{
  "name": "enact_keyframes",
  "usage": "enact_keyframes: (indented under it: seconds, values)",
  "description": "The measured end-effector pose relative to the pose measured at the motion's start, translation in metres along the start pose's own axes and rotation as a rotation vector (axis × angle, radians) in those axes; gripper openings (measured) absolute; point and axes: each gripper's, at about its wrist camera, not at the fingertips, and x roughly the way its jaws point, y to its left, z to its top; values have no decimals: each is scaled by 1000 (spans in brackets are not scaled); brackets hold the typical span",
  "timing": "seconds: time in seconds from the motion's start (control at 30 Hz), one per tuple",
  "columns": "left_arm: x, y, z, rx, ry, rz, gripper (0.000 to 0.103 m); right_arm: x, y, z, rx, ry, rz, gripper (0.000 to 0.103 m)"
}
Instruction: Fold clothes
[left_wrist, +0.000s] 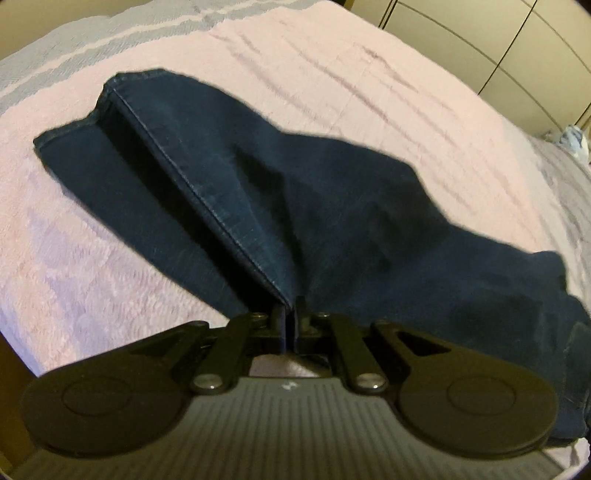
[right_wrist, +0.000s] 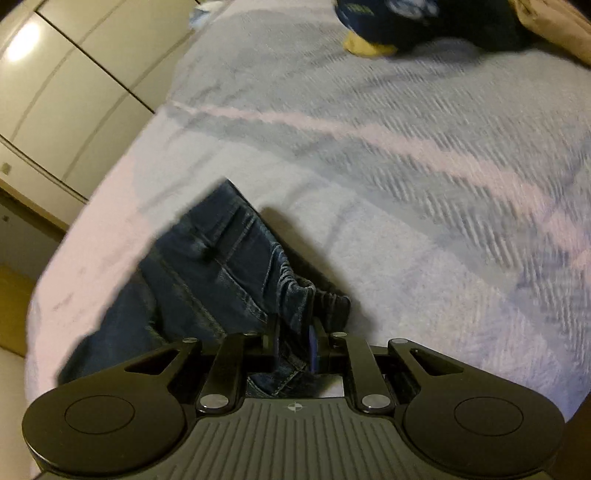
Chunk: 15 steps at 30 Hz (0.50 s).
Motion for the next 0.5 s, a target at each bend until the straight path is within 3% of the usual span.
enact_keyframes:
  seconds: [0.1, 0.2, 0.27, 0.33, 0.4, 0.43, 0.5]
  values:
    - [11, -1, 7, -8, 22, 20, 4, 8, 6, 5, 1, 23, -30, 16]
    - [2, -4, 13, 25, 28, 22, 9, 0, 30, 14, -110, 55, -107, 24]
    - [-11, 0, 16, 55, 23, 30, 14, -8, 46, 17, -197, 61, -199, 44]
    - [-26, 11, 19, 62, 4, 41, 24, -13, 64, 16, -300, 46, -352, 47]
    - [-37, 28, 30, 31, -32, 61, 27, -14, 81, 13, -390, 22, -490, 47]
    - [-39, 40, 38, -2, -53, 70, 28, -14, 85, 12, -396, 6, -502, 47]
    - [-41, 64, 57, -88, -92, 81, 29, -11, 92, 11, -331, 4, -439, 47]
